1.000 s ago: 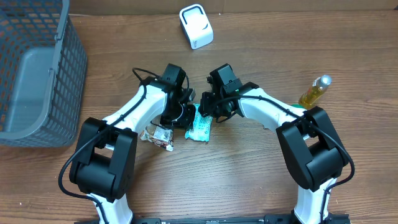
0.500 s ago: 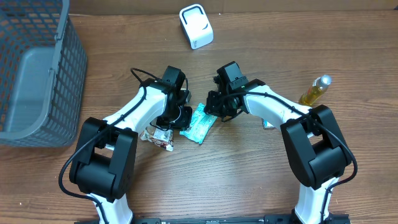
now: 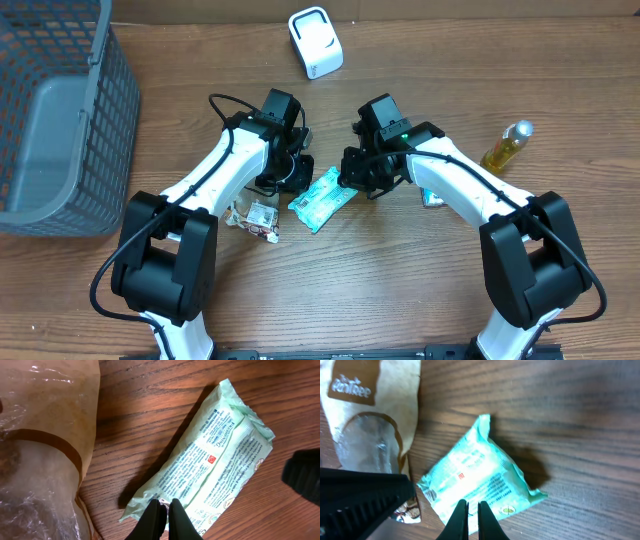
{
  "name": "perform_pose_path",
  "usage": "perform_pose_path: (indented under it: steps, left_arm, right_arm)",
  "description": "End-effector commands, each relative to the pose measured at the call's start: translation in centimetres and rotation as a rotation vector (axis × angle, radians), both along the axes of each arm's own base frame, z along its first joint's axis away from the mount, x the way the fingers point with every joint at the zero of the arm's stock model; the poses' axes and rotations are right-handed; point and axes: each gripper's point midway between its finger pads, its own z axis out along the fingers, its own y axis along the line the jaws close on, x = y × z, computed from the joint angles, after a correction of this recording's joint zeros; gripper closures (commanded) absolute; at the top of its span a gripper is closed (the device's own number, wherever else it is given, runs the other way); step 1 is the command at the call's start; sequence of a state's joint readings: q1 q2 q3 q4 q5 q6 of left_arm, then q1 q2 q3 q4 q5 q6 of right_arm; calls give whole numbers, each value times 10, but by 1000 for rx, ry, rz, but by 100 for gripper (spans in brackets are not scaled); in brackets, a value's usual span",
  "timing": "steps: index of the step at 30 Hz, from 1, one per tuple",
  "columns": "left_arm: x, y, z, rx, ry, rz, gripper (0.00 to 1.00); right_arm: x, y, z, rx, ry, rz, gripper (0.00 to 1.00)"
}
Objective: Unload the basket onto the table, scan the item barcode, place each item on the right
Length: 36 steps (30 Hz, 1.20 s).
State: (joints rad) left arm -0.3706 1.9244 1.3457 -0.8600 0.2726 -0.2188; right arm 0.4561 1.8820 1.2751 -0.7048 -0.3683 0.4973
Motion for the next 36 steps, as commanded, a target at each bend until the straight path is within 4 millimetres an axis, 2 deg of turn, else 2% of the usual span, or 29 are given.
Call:
perform_pose_path:
  steps: [1, 14, 36]
  left_arm:
    - [5, -1, 11, -21, -25, 21, 96]
    - [3, -2, 9, -18, -17, 22, 96]
    - [3, -2, 8, -18, -13, 28, 96]
  right_arm:
    - [-11, 8, 6, 15, 4, 36, 96]
    - [-34, 27, 4, 6, 73, 25, 96]
    - [-47, 35, 2, -7, 89, 62, 93]
